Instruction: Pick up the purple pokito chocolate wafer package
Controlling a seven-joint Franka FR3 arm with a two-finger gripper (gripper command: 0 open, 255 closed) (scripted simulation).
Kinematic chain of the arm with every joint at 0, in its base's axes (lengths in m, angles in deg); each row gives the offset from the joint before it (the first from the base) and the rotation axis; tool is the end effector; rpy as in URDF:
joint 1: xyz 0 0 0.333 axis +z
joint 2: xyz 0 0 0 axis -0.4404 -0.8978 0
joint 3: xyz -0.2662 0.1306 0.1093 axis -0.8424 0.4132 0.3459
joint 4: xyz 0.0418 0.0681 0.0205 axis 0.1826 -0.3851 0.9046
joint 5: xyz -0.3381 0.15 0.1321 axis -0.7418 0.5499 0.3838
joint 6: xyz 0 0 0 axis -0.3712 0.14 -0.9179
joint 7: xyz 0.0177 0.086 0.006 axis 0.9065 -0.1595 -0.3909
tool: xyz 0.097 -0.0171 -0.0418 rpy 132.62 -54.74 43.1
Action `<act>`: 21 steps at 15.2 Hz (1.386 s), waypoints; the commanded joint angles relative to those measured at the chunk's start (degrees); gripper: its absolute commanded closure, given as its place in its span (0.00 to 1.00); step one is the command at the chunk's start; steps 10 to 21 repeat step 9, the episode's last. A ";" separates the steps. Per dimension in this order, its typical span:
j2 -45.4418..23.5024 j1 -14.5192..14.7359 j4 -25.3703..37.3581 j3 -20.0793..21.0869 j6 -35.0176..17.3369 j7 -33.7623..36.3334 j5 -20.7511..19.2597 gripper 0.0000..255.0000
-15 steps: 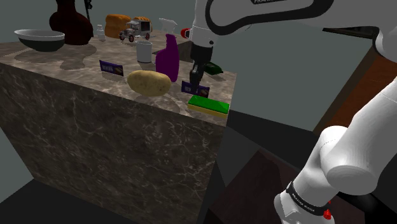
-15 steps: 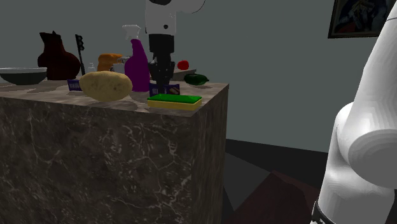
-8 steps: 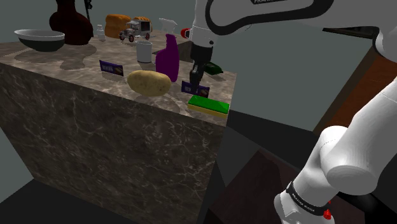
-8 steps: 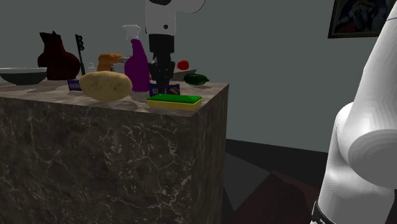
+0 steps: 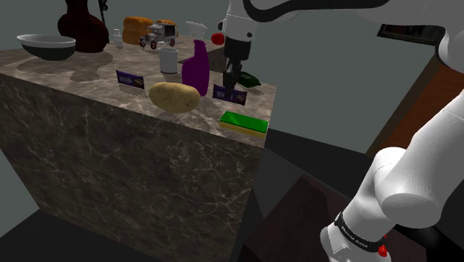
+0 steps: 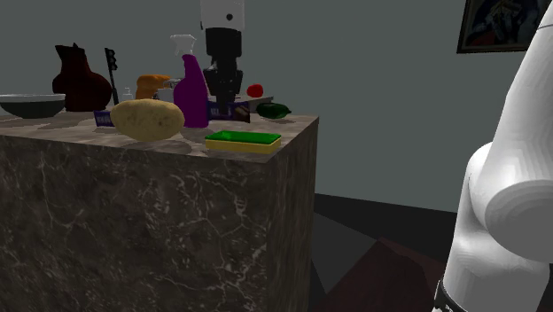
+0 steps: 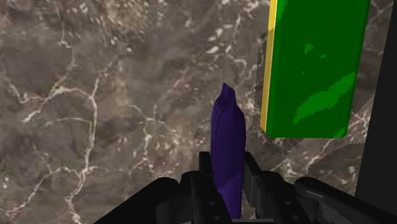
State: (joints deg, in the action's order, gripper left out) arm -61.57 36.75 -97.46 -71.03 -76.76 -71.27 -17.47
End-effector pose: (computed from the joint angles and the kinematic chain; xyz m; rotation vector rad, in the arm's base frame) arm 0.5041 0.1300 0.5733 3.0511 0.7350 0.0539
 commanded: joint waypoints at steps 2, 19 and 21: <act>-0.16 -0.05 2.51 -0.06 2.37 -0.10 -0.01 1.00; -0.78 -0.06 7.19 -0.06 6.44 -0.07 -0.05 1.00; -0.78 -0.06 7.19 -0.06 6.44 -0.07 -0.05 1.00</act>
